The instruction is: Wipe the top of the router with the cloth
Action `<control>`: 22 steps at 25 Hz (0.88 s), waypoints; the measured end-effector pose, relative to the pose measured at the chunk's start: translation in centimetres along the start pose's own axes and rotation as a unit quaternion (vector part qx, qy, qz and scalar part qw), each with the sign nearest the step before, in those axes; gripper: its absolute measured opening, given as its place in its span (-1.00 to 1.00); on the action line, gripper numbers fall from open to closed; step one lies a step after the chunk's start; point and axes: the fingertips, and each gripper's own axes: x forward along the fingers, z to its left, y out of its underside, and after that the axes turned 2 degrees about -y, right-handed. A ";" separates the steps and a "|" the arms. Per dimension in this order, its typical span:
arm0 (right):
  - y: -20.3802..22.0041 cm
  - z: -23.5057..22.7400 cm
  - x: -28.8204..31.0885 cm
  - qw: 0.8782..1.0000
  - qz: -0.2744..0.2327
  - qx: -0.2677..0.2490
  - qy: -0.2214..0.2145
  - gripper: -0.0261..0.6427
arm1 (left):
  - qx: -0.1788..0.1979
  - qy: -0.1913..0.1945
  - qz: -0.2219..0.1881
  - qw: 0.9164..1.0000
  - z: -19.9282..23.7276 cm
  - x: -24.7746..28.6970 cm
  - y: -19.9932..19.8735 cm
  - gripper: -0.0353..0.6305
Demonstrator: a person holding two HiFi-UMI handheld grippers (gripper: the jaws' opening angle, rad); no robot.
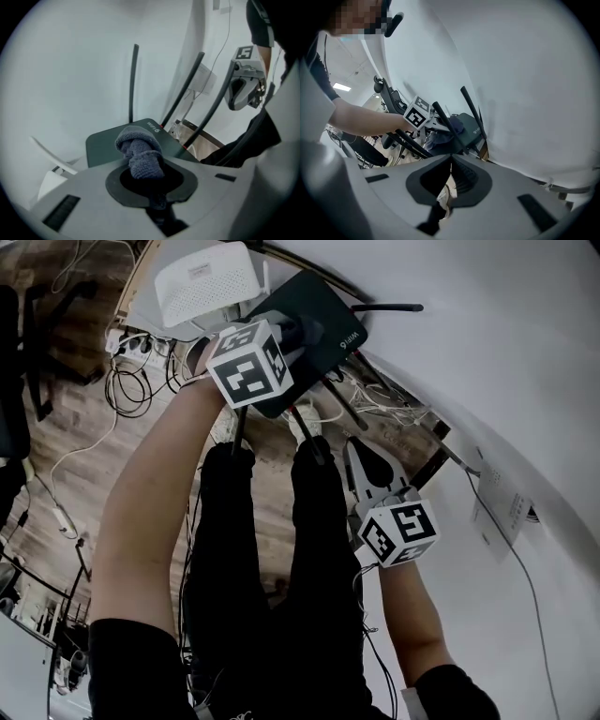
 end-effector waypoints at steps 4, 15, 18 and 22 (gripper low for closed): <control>0.2 -0.3 0.1 1.000 0.002 0.003 0.000 -0.92 | -0.042 -0.069 -0.012 0.997 3.5 -0.6 0.2 -0.76; 0.4 -0.5 0.7 1.000 -0.001 0.015 -0.008 -0.92 | -0.134 -0.089 -0.024 0.987 5.7 -0.1 -0.4 -0.76; 0.4 -0.4 0.8 1.000 -0.001 0.018 -0.010 -0.92 | -0.138 -0.096 -0.025 0.985 6.0 0.2 -0.9 -0.76; 0.6 -0.4 0.8 1.000 0.007 0.013 -0.012 -0.92 | -0.126 -0.080 -0.017 0.989 5.9 1.1 -2.1 -0.76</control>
